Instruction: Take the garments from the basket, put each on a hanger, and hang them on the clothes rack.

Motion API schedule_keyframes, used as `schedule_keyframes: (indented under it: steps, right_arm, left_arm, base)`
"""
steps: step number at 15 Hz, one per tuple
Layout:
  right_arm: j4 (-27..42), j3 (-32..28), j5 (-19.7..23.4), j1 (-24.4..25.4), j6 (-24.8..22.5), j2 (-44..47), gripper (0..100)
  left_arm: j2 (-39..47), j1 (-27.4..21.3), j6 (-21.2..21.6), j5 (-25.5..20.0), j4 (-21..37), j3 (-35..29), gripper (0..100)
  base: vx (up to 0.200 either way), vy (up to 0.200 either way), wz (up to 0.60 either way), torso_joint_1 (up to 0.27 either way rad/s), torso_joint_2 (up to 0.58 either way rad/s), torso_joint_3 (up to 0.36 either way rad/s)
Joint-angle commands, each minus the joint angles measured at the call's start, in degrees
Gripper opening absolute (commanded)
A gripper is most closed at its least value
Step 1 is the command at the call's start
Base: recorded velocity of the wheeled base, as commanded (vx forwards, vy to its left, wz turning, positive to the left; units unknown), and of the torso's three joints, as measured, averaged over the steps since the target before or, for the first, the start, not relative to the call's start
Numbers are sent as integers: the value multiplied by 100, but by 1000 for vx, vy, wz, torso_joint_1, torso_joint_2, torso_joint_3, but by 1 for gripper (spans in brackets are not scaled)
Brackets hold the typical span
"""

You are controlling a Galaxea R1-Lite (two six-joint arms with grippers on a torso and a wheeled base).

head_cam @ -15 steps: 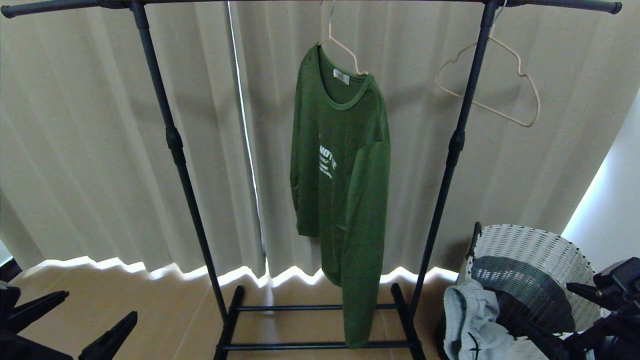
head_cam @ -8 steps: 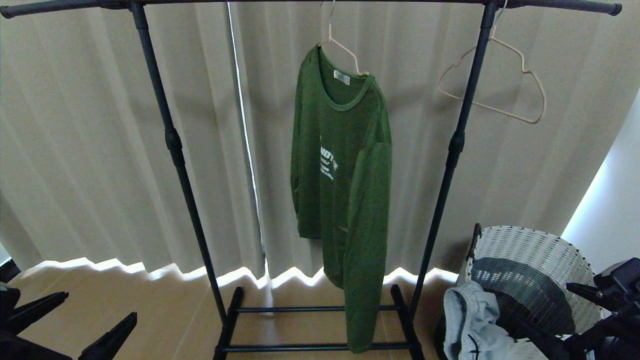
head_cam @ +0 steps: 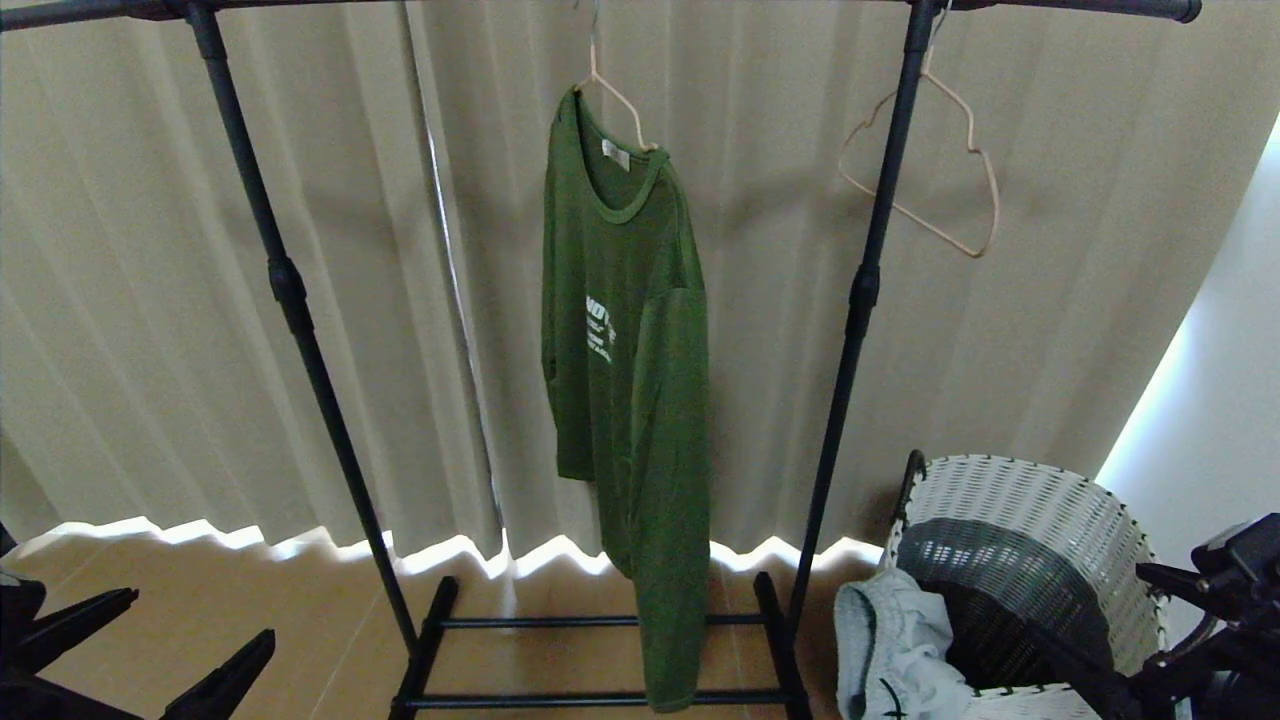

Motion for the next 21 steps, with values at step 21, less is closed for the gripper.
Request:
schedule_keyframes:
  steps: [21]
  right_arm:
    - [41, 35, -36, 3, -12, 8, 100]
  left_arm:
    - [129, -3, 11, 1, -22, -16, 100]
  base:
    - [57, 0, 0, 0, 0, 0]
